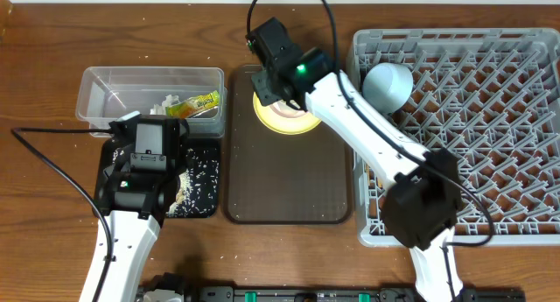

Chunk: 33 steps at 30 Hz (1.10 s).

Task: Sort waste into correct bins and load items into the dishwasher rack

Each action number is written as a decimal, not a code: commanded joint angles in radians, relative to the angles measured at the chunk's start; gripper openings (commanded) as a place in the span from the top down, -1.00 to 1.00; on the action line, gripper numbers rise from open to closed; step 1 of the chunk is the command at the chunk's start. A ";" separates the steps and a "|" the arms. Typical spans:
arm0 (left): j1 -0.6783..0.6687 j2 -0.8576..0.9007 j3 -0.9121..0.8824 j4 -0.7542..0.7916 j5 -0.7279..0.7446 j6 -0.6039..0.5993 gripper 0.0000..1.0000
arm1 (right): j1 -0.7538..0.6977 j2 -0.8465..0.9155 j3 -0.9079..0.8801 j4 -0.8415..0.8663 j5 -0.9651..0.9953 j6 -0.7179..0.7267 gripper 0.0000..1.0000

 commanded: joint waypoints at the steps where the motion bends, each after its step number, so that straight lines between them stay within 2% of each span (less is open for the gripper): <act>1: 0.005 0.000 0.016 -0.002 -0.017 0.003 -0.93 | 0.005 0.047 -0.011 0.003 0.026 -0.029 0.55; 18: 0.005 0.000 0.016 -0.002 -0.016 0.003 -0.93 | 0.005 0.132 -0.011 -0.019 0.089 -0.029 0.78; 25: 0.005 0.000 0.016 -0.002 -0.016 0.003 -0.93 | 0.003 0.132 -0.011 -0.037 0.089 -0.029 0.97; 33: 0.005 0.000 0.016 -0.002 -0.017 0.003 -0.93 | 0.003 0.132 -0.011 -0.063 0.109 -0.028 0.98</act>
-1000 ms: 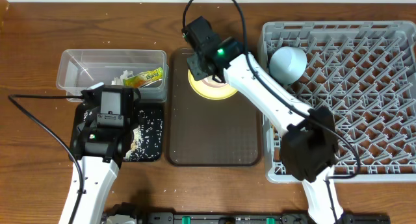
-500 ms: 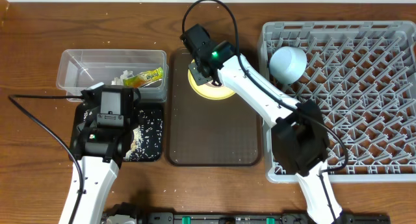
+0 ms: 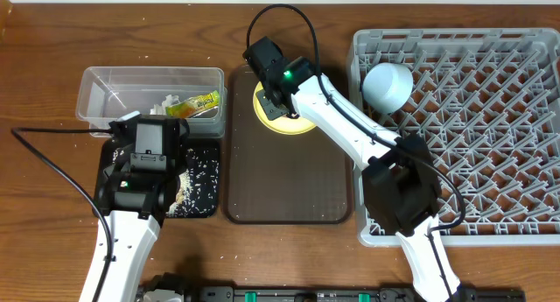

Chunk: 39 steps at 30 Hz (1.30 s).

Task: Sort waste into correct bins and load items into the dishwasher rack

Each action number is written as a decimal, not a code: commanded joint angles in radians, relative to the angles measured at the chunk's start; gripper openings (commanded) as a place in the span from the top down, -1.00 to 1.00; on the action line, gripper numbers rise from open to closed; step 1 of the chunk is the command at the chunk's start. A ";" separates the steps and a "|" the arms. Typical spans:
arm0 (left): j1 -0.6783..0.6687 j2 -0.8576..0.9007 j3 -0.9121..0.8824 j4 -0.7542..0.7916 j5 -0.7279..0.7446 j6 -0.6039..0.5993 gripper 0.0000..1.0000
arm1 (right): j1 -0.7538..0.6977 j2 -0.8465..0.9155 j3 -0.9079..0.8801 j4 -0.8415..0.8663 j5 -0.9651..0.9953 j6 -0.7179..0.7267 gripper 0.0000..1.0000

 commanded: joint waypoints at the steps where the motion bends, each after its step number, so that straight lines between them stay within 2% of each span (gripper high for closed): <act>1: 0.005 0.000 0.016 -0.002 -0.017 0.003 -0.93 | 0.004 0.006 -0.003 -0.003 0.024 -0.005 0.98; 6: 0.005 0.000 0.016 -0.002 -0.017 0.003 -0.93 | 0.004 -0.034 0.045 -0.015 0.016 -0.005 0.98; 13: 0.005 0.000 0.016 -0.002 -0.017 0.003 -0.93 | -0.006 -0.248 0.080 -0.082 -0.056 -0.035 0.98; 16: 0.005 0.000 0.016 -0.002 -0.017 0.003 -0.93 | -0.036 -0.351 0.080 -0.169 -0.160 -0.036 0.98; 21: 0.005 0.000 0.016 -0.002 -0.017 0.003 -0.93 | -0.116 -0.492 0.079 -0.444 -0.303 -0.086 0.98; 24: 0.005 0.000 0.016 -0.002 -0.016 0.003 -0.93 | -0.179 -0.557 0.077 -0.550 -0.389 -0.122 0.98; 32: 0.005 0.000 0.016 -0.002 -0.016 0.003 -0.93 | -0.367 -0.636 0.048 -0.642 -0.820 -0.315 0.98; 39: 0.005 0.000 0.016 -0.002 -0.016 0.003 -0.93 | -0.516 -0.636 -0.136 -0.634 -1.061 -0.426 0.97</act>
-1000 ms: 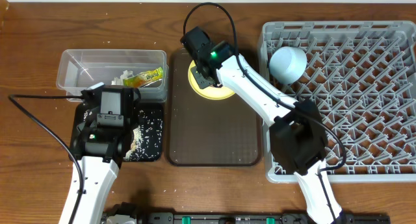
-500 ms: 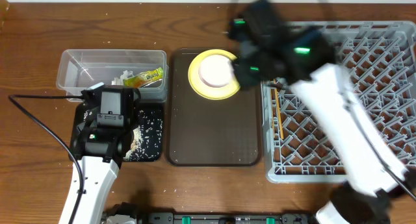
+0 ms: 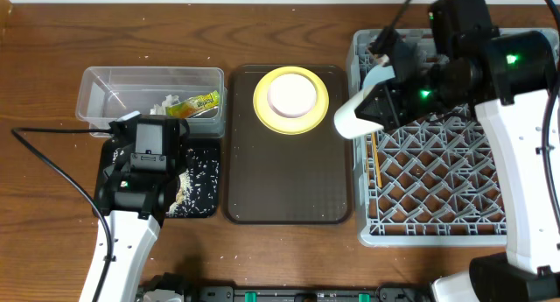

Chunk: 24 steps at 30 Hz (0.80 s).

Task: Sort waste into correct bins and load items into the dishwasher rack

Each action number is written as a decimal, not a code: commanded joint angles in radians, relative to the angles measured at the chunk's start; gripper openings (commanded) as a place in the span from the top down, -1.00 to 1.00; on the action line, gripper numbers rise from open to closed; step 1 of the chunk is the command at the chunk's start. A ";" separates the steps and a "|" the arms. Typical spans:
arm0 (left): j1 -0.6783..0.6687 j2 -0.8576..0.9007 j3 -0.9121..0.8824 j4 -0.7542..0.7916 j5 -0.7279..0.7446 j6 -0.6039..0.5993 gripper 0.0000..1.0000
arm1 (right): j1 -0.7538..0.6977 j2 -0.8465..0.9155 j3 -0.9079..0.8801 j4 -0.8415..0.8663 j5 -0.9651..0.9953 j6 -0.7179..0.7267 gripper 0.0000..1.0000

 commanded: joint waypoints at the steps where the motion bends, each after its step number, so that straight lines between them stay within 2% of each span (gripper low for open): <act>1: 0.005 0.000 0.016 -0.003 -0.016 0.003 -0.93 | -0.072 -0.009 -0.129 0.008 -0.253 -0.124 0.97; 9: 0.005 0.000 0.016 -0.003 -0.017 0.003 -0.93 | -0.247 -0.009 -0.475 0.060 -0.494 -0.346 0.98; 14: 0.005 0.000 0.016 -0.003 -0.017 0.003 -0.93 | -0.346 -0.008 -0.666 0.154 -0.653 -0.472 0.98; 17: 0.005 0.000 0.016 -0.003 -0.016 0.003 -0.93 | -0.380 -0.008 -0.761 0.255 -0.724 -0.478 0.98; 24: 0.005 0.000 0.016 -0.003 -0.017 0.003 -0.93 | -0.414 -0.005 -0.898 0.462 -0.749 -0.478 0.98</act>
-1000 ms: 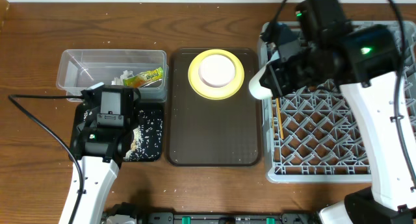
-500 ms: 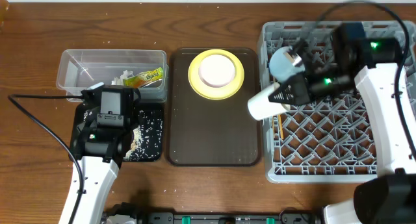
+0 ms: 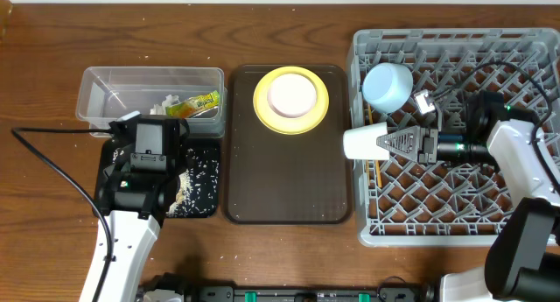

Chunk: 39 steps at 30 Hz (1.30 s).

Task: Sort waste into correct bins and load items into the dishwasher rack

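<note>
My right gripper point(image 3: 383, 143) is shut on a white cup point(image 3: 360, 142), held on its side over the left edge of the grey dishwasher rack point(image 3: 455, 232). A pale blue bowl point(image 3: 388, 85) sits upside down in the rack's far left corner. A yellow plate point(image 3: 291, 98) with a white centre rests at the far end of the brown tray point(image 3: 289, 188). My left gripper point(image 3: 149, 153) hangs over the black bin point(image 3: 203, 184) strewn with rice, its fingers hidden under the wrist.
A clear plastic bin point(image 3: 105, 83) at the far left holds wrappers and a yellow packet point(image 3: 197, 103). A black cable point(image 3: 52, 166) loops over the table left of the left arm. The rack's grid of tines fills the right side.
The right gripper, still holding the white cup, has moved slightly toward the table's front along the rack's left edge, and its arm now reaches in from the right. The left arm is unmoved.
First the right gripper was down over the yellow plate on the tray, and it stayed there a second later. Then it was at the rack's left edge with a white cup in it. Now it holds the cup there, a little nearer the front.
</note>
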Each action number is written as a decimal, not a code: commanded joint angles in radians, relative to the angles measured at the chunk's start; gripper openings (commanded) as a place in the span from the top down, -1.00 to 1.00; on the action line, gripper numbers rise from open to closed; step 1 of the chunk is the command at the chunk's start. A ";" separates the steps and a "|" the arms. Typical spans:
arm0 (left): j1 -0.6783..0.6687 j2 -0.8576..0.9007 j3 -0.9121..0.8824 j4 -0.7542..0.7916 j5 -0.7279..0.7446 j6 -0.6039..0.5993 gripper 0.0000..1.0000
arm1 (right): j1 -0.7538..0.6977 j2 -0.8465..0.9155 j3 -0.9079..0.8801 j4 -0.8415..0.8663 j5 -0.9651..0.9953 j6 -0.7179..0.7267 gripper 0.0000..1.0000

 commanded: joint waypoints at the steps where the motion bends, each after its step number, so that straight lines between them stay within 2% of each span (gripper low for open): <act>1: 0.005 0.000 0.016 -0.003 -0.017 0.003 -0.93 | -0.012 -0.006 -0.044 0.072 -0.082 -0.031 0.98; 7: 0.005 0.000 0.016 -0.003 -0.017 0.003 -0.93 | -0.012 -0.005 -0.098 0.303 -0.093 0.135 0.98; 12: 0.005 0.000 0.016 -0.003 -0.017 0.003 -0.93 | -0.012 -0.005 -0.130 0.414 -0.103 0.212 0.98; 23: 0.005 0.000 0.016 -0.003 -0.017 0.003 -0.93 | -0.012 -0.005 -0.186 0.465 -0.085 0.214 0.98; 39: 0.005 0.000 0.016 -0.003 -0.016 0.003 -0.93 | -0.016 -0.005 -0.198 0.447 0.231 0.217 0.92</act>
